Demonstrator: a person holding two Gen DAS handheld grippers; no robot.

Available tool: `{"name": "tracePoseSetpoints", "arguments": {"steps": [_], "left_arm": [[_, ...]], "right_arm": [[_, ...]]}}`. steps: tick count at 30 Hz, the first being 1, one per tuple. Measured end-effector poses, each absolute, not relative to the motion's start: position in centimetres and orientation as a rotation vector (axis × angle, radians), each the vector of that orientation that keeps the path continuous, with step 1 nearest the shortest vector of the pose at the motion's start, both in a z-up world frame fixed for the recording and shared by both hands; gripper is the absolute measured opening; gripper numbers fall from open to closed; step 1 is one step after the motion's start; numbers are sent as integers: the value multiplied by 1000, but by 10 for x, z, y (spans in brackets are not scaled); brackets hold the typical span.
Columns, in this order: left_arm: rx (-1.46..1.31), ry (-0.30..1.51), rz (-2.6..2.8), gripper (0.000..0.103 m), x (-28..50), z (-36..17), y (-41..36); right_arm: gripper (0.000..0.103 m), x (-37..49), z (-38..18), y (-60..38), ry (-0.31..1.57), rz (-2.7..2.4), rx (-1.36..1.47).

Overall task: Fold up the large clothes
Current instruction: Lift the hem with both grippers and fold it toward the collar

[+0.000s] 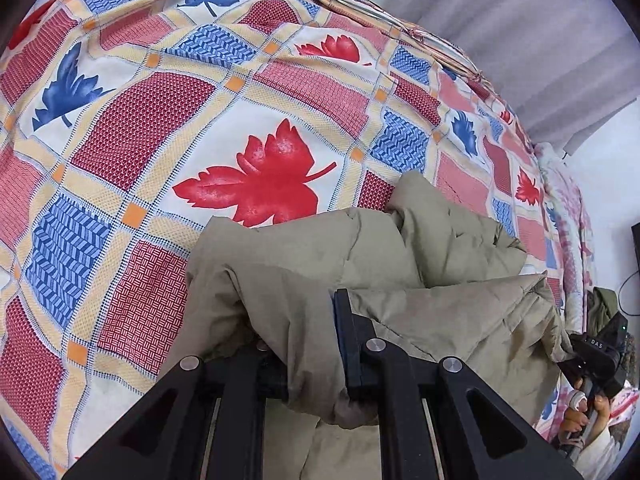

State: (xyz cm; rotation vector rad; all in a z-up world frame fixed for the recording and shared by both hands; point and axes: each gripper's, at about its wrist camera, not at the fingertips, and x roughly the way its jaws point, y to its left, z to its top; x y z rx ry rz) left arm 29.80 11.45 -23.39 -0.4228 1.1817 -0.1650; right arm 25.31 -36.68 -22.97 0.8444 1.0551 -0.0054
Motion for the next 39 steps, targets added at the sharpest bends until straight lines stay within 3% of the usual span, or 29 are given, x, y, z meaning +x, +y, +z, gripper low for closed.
{"name": "tracePoseSetpoints", "arguments": {"steps": [2,4,5,6,7,8,13,18,29,39], "left_arm": [[-409,1183,-156,15,297,-230,114],[-401,1183,-160,21,294,-223,115],[-397,1174,-171,37,291,-217,116],[-389,1159,-175,60,287,-209,117],[-370,1132,-161,69,282,-201,118],[-346,1102,-135,80,278,-191,120],[-289,1034,-93,81,261,-161,125],[-292,1074,-151,81,229,-167,120],[-636,1301,-191,81,132,-277,125],[-777,1257,-173,81,170,-311,118]], "right_arm": [[12,253,-233,-367,1051,-18,865],[21,251,-229,-368,1043,-10,878],[28,250,-225,-369,1034,8,883],[48,247,-219,-369,1025,18,882],[64,246,-213,-369,1009,24,878],[67,243,-204,-370,986,30,870],[67,235,-175,-368,967,68,820],[67,202,-180,-360,1001,90,836],[67,77,-251,-364,1126,44,949],[69,97,-302,-373,1100,26,1103]]}}
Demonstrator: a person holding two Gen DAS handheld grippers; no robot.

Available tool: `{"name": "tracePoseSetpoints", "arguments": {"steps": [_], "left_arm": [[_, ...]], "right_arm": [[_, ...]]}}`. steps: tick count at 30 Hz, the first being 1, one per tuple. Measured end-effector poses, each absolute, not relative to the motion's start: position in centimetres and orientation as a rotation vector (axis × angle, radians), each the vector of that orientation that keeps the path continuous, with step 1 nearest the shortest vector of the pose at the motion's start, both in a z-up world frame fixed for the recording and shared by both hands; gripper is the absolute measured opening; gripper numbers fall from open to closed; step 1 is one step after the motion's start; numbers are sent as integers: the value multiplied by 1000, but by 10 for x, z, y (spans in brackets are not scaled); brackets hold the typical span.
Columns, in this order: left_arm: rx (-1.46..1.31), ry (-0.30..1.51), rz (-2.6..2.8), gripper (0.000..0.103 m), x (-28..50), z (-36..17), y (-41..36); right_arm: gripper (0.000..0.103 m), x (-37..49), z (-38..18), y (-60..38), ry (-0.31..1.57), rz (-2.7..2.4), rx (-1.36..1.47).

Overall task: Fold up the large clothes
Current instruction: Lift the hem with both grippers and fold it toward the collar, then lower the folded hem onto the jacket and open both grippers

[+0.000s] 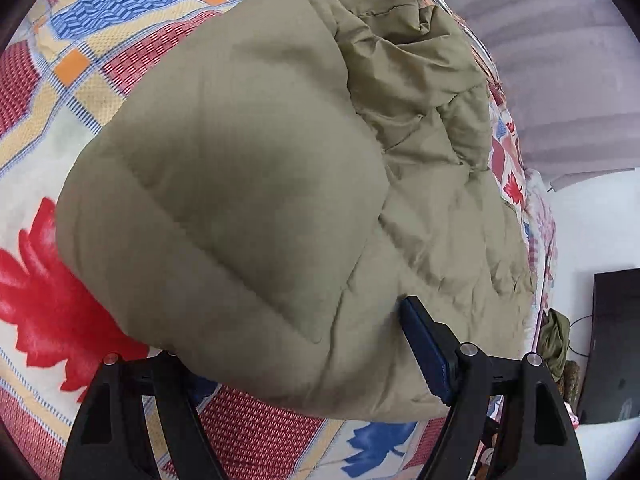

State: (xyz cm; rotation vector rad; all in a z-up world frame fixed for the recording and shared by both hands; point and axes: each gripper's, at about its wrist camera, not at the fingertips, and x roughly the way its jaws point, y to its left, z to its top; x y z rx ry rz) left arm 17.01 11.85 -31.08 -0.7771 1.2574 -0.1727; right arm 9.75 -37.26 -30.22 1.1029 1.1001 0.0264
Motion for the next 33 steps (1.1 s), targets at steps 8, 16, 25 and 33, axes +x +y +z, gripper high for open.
{"name": "tracePoseSetpoints", "arguments": {"steps": [8,16,25,33], "left_arm": [[-771,1227,-86,88,197,-327,101],[-745,1172,-91,23,205,-309,98],[-585,1126,-179,18,156,-258,99],[-524,1279,-246,18,57,-244,116]], "right_arm": [[76,131,-332,-361,1071,53,1202],[39,139,-347,-356,1017,58,1403],[18,114,-310,-350,1024,150,1324],[18,26,-303,-347,1135,170,1313]]}}
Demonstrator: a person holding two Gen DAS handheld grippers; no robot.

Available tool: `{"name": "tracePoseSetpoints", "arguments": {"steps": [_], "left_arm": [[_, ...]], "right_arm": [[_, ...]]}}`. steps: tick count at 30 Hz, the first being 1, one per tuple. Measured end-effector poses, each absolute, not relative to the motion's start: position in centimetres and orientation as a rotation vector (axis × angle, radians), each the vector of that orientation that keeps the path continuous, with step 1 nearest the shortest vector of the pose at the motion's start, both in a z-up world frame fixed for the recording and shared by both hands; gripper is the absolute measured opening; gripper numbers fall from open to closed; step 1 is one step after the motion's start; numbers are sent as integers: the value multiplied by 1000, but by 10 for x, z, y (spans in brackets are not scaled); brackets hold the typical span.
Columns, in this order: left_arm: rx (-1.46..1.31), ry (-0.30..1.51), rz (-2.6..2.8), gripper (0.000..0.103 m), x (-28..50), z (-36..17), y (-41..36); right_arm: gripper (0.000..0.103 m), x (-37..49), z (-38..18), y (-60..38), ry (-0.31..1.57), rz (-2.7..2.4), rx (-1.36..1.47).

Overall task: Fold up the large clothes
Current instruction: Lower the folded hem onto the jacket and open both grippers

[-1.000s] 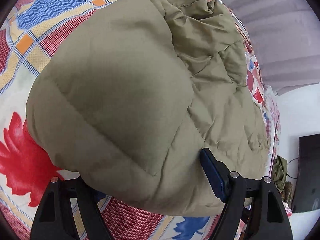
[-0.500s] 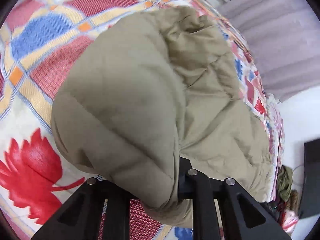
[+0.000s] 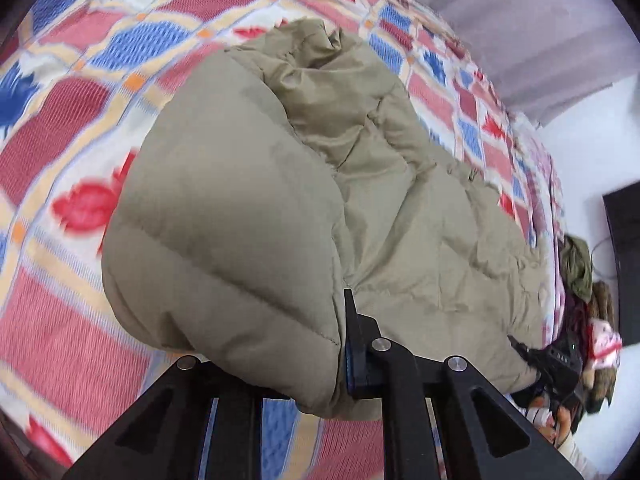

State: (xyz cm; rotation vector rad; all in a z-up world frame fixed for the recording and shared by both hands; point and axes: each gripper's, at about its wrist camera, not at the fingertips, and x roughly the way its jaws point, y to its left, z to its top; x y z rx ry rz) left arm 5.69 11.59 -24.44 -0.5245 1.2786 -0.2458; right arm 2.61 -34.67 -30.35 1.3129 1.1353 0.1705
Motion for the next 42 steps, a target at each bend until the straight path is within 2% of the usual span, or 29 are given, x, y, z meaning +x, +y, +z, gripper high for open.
{"name": "tracePoseSetpoints", "arguments": {"steps": [3,5,7,9,15,17,20,24,27,30,35,39,42], "left_arm": [[-523,1371,-256,18,16,-258,118],[-501,1416,-241,19,-6,-262,120],[-432,1433,-246,19,-21,-255,121],[-364,1441,-262,19,-30,-239,124],[-207,1354,-267,19,-30,-167,147],[-212,1317,-283,19,-20,-148,154],[-209,1271,-349,19,6,-140,135],[-147,1247,-461,19,45,-158,76],[-75,1218,-523,19,70,-176,30],[17,1181,-491,19,93,-206,4],[19,1192,-414,19,134,-270,1],[14,1179,-422,19,151,-270,9],[56,1134,-362,19,159,-253,31]], "right_arm": [[19,-11,-309,-348,1188,131,1314],[24,-26,-316,-349,1238,85,1305],[39,-34,-319,-350,1284,37,1303],[48,-37,-312,-350,1307,21,1269],[50,-54,-264,-347,1412,124,1087],[51,-62,-247,-344,1396,247,1085],[42,-65,-215,-339,1312,356,1061],[25,-18,-200,-319,1245,280,950],[24,24,-195,-298,1230,260,794],[24,56,-212,-270,1224,272,601],[23,113,-276,-232,1254,247,500],[15,133,-302,-233,1246,265,496],[15,136,-292,-251,1254,272,487]]}}
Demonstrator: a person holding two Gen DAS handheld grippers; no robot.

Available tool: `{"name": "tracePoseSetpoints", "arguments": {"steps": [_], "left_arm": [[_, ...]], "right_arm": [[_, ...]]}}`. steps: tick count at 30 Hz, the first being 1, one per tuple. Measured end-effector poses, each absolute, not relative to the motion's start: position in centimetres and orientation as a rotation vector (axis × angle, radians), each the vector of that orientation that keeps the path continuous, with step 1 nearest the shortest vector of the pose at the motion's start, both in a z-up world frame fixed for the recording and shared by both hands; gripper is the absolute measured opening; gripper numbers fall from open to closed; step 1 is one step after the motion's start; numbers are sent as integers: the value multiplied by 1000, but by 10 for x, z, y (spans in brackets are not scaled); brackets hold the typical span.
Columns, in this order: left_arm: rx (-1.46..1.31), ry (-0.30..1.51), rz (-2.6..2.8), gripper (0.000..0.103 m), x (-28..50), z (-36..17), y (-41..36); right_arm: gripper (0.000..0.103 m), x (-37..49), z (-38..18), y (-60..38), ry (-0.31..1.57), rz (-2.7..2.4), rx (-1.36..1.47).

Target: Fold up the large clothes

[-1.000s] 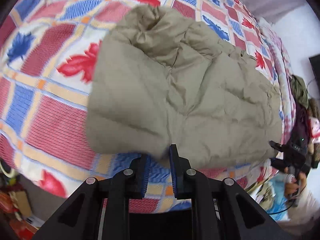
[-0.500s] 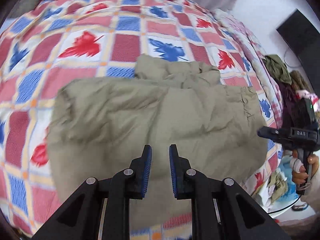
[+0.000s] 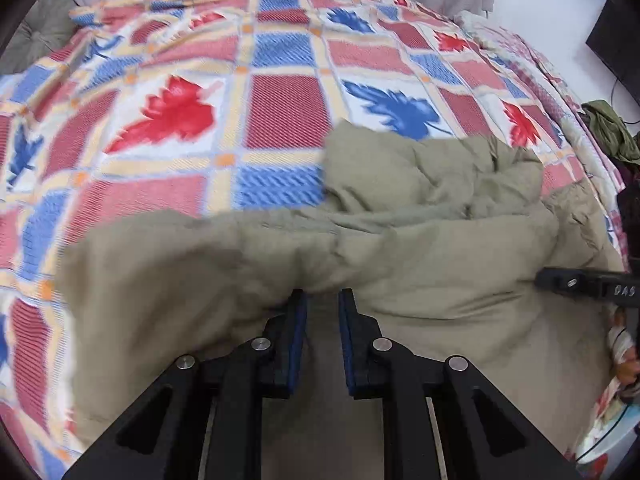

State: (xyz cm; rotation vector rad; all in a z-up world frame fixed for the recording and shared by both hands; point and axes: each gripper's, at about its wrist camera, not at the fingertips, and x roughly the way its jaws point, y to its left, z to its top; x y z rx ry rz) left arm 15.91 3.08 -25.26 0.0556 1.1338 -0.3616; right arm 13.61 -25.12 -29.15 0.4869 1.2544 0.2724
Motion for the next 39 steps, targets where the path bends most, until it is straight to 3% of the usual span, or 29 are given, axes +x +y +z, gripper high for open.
{"name": "tracePoseSetpoints", "arguments": {"steps": [7,9,12,17,30,39], "left_arm": [[15,1162,-224,19,186,-269,88],[17,1161,-202,19,196,-286,89],[-40,1160,-154,19,212,-304,90],[-74,1174,-121,19,224,-314,93],[-59,1197,-14,19,199,-258,128],[-70,1225,-21,19,145,-222,136]], "right_arm": [[15,121,-259,-345,1181,23,449],[13,122,-270,-365,1179,-11,480],[1,129,-299,-380,1184,-10,574],[0,140,-316,-380,1159,-22,578],[3,99,-273,-423,1114,-283,696],[7,58,-244,-398,1165,-275,665]]}}
